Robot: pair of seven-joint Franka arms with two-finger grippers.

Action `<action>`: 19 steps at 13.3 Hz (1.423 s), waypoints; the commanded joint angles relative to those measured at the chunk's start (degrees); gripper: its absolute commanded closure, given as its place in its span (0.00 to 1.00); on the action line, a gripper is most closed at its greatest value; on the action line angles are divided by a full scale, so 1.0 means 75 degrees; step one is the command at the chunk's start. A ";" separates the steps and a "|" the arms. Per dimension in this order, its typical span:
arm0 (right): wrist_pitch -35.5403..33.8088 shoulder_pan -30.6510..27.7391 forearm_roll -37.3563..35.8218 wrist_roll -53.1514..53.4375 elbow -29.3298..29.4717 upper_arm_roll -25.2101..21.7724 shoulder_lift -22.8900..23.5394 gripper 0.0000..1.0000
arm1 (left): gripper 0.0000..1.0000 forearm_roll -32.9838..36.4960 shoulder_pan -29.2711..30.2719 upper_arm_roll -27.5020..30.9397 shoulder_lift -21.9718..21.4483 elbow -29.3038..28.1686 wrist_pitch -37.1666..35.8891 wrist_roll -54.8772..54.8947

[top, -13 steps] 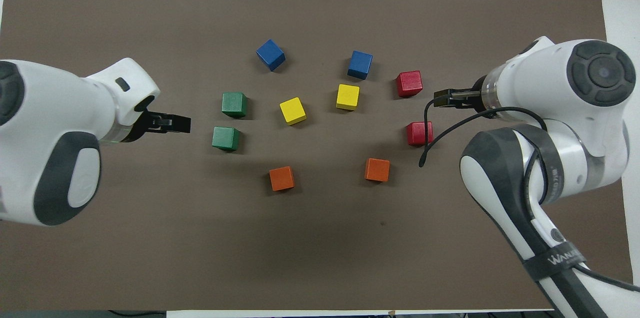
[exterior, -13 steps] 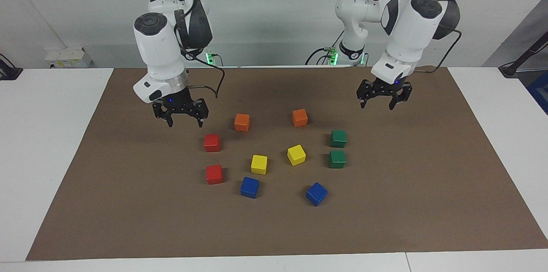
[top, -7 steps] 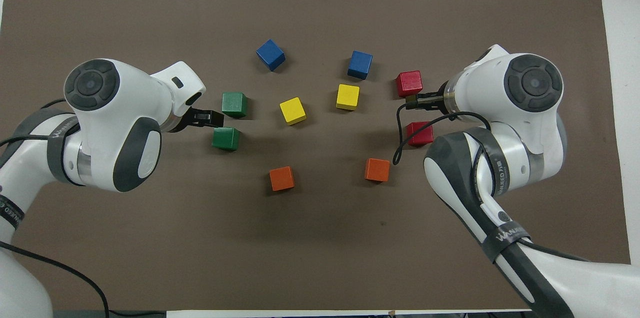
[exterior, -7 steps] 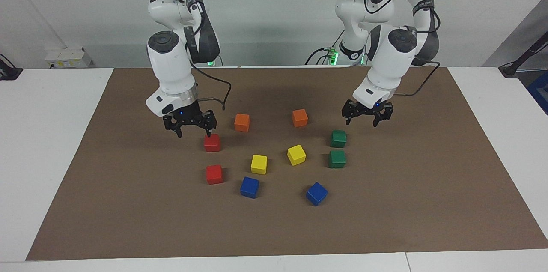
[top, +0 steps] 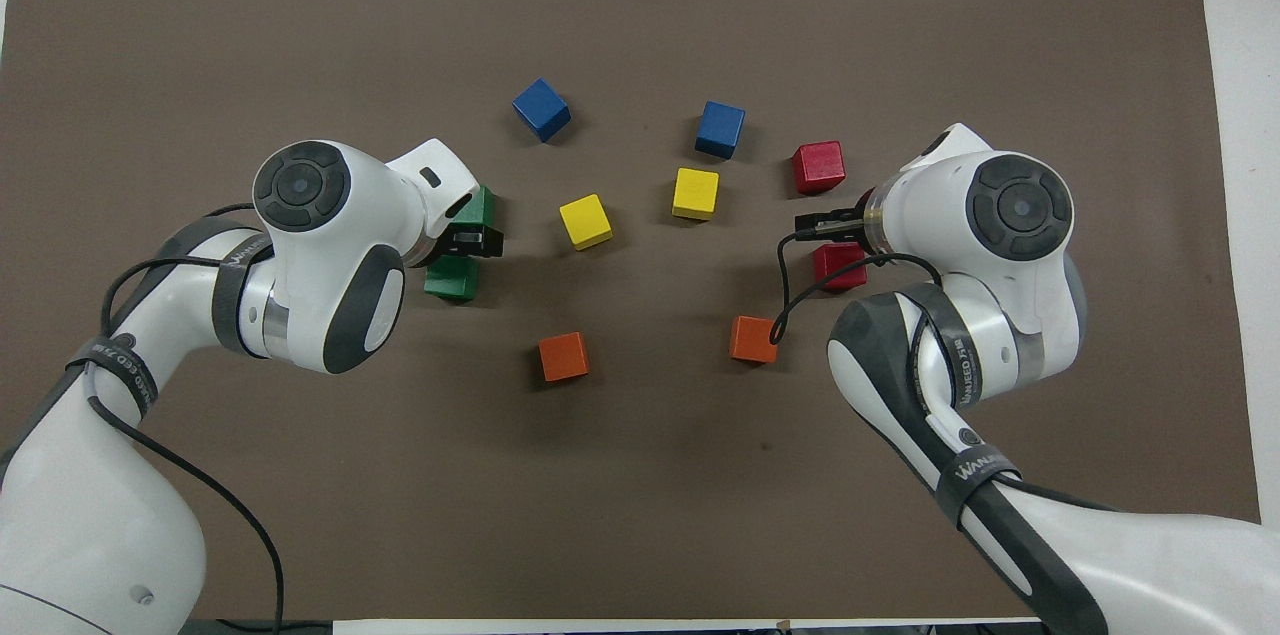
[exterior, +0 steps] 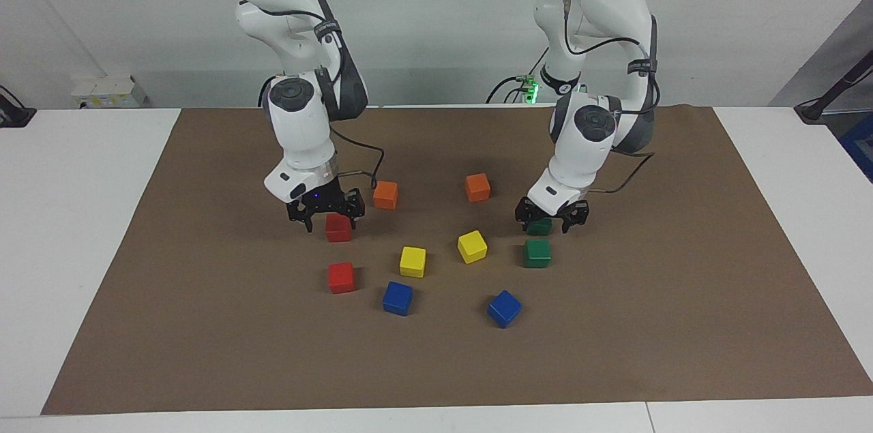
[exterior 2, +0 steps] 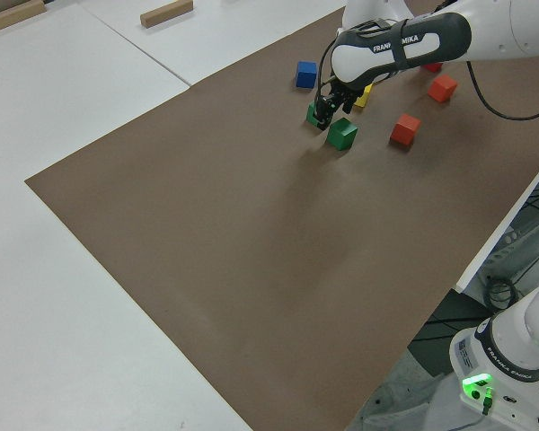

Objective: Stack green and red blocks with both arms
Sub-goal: 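Lower both grippers onto the nearer green and red blocks and grasp them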

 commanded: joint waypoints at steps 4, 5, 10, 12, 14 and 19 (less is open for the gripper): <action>0.0906 0.0007 0.0002 0.0052 -0.0774 -0.0003 -0.0088 0.00 | 0.00 -0.0022 -0.0100 0.0120 0.0006 -0.0026 0.0008 -0.0056; 0.0954 0.0007 0.0002 0.0052 -0.0833 -0.0003 -0.0088 0.00 | 0.00 -0.0022 -0.0100 0.0120 -0.0017 -0.0143 0.0031 -0.0056; 0.1234 0.0135 0.0002 0.0110 -0.0916 -0.0003 0.0204 0.00 | 0.00 -0.0022 -0.0100 0.0120 -0.0111 -0.0448 0.0148 -0.0184; 0.1516 0.0135 0.0002 0.0110 -0.0963 -0.0003 0.0368 0.00 | 0.01 -0.0022 -0.0100 0.0120 -0.0111 -0.0460 0.0148 -0.0197; 0.1564 0.0135 0.0002 0.0099 -0.0951 -0.0003 0.0404 0.20 | 0.14 -0.0022 -0.0100 0.0120 -0.0169 -0.0647 0.0195 -0.0220; 0.0374 -0.0227 -0.0010 -0.0076 -0.0228 -0.0014 0.0323 1.00 | 1.00 -0.0022 -0.0089 0.0120 -0.0181 -0.0648 0.0231 -0.0079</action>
